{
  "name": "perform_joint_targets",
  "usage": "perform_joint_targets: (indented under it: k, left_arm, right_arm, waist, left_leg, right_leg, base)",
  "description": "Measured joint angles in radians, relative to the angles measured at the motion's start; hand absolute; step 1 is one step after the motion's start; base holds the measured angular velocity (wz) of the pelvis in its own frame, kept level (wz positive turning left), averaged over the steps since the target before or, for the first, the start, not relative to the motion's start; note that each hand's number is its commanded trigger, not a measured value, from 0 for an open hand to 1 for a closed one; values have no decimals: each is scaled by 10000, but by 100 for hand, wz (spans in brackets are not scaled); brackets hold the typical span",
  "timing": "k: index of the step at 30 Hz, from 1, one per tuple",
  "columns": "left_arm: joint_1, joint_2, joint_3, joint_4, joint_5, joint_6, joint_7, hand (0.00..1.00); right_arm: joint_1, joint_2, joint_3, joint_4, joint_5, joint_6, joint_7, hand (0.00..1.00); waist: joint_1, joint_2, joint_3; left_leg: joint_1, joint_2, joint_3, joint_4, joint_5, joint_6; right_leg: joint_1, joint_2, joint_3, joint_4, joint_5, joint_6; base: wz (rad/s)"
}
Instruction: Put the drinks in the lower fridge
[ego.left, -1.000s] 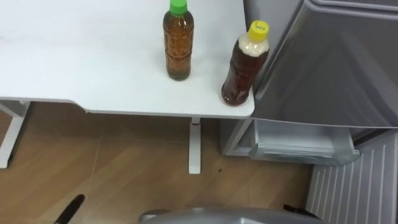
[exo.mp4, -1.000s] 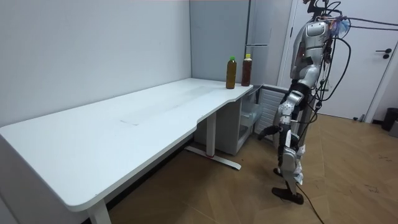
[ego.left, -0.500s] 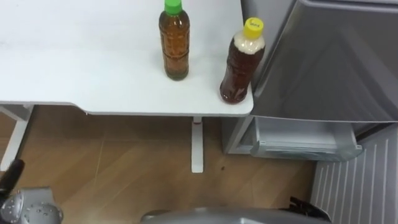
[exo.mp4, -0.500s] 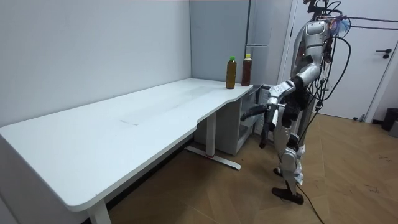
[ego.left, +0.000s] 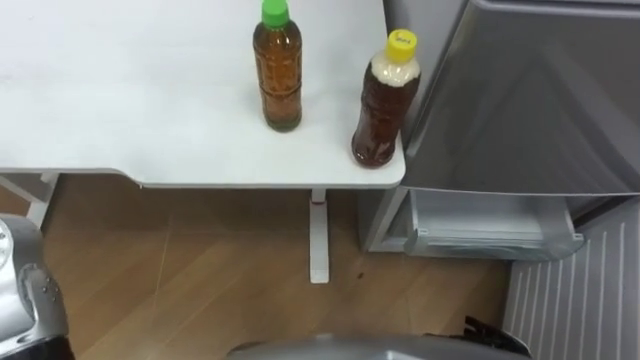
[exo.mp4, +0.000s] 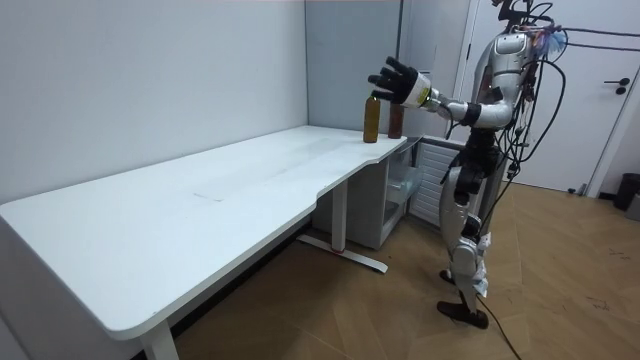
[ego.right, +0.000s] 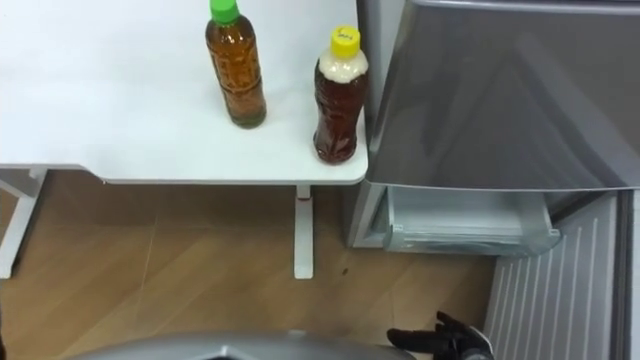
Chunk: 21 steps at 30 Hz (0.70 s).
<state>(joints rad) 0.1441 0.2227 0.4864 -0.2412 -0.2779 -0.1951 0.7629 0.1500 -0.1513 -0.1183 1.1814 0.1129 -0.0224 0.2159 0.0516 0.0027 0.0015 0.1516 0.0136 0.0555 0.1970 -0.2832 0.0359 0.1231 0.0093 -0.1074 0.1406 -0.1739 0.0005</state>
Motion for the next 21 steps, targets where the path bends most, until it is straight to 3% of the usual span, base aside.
perform_joint_targets:
  k: [4,10,12,16,21]
  left_arm:
    - [-12,1,-557,-446,-4,58,-1169,0]
    - [-56,0,-1609,-1615,-25,554,-3278,0]
    - [-353,-3,-1974,-1824,-40,688,-4282,0]
    - [-989,-6,-2642,-1851,-186,1015,-5379,0]
    - [-1483,15,-3432,-1851,-236,1611,-6943,0]
  right_arm:
    - [-199,-37,-22,377,267,-20,280,0]
    - [-477,-85,-31,640,221,-37,607,0]
    - [-511,-95,-29,640,227,-112,687,0]
    - [-594,-105,9,633,371,-97,717,0]
    - [-872,-104,67,826,372,-72,773,0]
  waist:
    - [-118,-26,24]
    - [-446,25,61]
    - [-524,19,66]
    - [-746,79,119]
    - [-1175,112,127]
  left_leg:
    - [-60,-64,-135,20,15,12]
    - [-240,-96,-144,24,22,15]
    - [-305,-85,-120,19,40,14]
    - [-344,-39,-101,9,42,14]
    - [-339,-42,-79,3,42,14]
  right_leg:
    - [-3,-26,-111,-32,8,12]
    - [-144,-20,-83,-49,11,14]
    - [-225,-28,-76,-51,11,14]
    - [-273,-36,-62,-54,11,14]
    - [-300,-32,12,-66,11,14]
  base:
    - [10]
    - [0]
    - [0]
    - [-2]
    - [-7]
